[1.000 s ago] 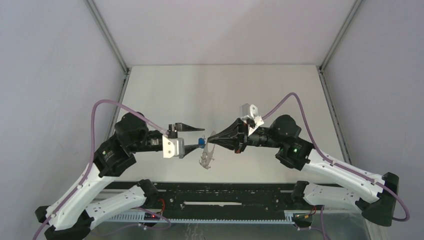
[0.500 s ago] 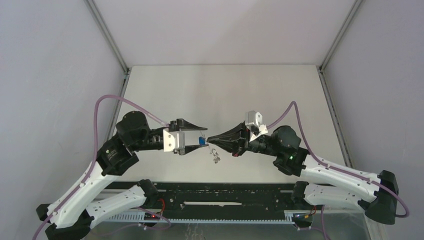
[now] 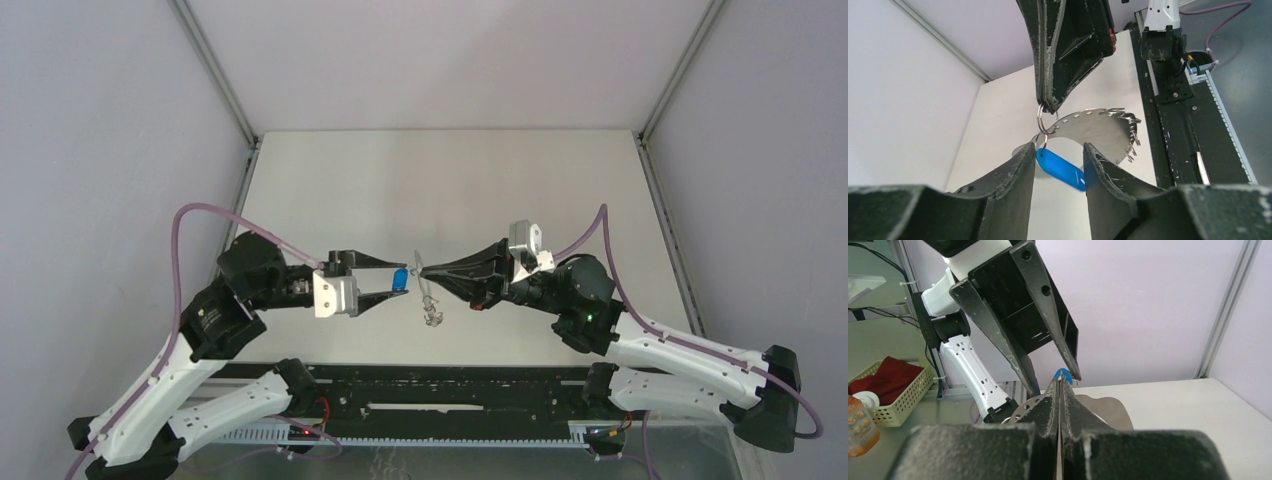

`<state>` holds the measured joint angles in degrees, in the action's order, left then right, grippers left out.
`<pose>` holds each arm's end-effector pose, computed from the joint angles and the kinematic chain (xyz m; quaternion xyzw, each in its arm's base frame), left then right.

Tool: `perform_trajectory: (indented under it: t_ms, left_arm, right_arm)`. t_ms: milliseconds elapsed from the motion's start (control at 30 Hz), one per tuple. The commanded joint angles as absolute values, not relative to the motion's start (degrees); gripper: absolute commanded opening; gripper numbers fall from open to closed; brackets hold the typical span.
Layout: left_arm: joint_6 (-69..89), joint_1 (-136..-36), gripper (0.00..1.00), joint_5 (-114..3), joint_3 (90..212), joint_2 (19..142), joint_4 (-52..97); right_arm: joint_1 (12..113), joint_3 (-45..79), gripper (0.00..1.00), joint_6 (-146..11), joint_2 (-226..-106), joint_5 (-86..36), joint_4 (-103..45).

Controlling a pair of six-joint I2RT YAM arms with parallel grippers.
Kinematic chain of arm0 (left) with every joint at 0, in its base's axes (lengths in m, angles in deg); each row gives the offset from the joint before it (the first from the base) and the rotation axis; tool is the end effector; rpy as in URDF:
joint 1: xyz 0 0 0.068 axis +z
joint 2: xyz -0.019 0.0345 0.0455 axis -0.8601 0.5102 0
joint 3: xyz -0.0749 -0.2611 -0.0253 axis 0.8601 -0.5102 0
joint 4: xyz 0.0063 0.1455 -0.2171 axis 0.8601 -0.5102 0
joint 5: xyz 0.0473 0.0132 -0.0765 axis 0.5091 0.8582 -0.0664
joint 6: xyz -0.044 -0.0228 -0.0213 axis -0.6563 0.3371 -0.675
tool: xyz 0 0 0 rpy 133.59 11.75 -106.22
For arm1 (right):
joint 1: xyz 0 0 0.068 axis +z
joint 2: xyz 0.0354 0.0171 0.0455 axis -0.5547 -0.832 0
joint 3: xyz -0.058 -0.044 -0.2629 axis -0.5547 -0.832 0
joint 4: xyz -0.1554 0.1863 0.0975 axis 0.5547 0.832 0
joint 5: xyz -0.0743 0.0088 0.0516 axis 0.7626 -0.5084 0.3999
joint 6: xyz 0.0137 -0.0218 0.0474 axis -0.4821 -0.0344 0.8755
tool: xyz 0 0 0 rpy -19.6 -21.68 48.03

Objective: Put the keys on the keyring

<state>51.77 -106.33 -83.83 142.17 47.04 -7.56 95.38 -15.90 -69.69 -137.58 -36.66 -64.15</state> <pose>0.0727 -0.1088 0.4246 0.6057 0.4206 -0.3207 0.5945 0.0892 0.1905 0.3845 -0.3801 0.4023 0.5295 0.6429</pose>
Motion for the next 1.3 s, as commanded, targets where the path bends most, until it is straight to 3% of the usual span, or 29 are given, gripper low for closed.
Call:
perform_trajectory:
  t_ms: [0, 633, 733, 800, 1033, 1267]
  left_arm:
    - [54.49, -106.61, 0.45, -86.14, 143.4, 46.88, -8.66]
    - [56.59, -106.74, 0.31, -87.51, 140.93, 46.28, -6.16]
    - [57.37, -106.94, 0.32, -87.49, 140.42, 46.28, -6.16]
    - [57.76, -107.24, 0.42, -85.97, 140.08, 46.07, -5.93]
    - [52.17, -107.38, 0.52, -76.63, 139.89, 46.41, -2.12]
    - [47.23, -107.4, 0.44, -84.22, 138.77, 45.69, -3.14]
  right_arm:
    - [95.3, -15.62, 0.0, -70.39, -136.47, -35.81, -67.53]
    - [94.45, -15.62, 0.0, -68.93, -136.99, -37.85, -68.57]
    - [94.27, -15.62, 0.0, -68.57, -137.09, -38.43, -68.6]
    - [94.13, -15.62, 0.0, -68.4, -137.04, -38.84, -68.61]
    - [93.81, -15.62, 0.0, -68.01, -137.03, -39.88, -68.39]
    - [93.51, -15.53, 0.0, -67.21, -137.33, -40.75, -69.47]
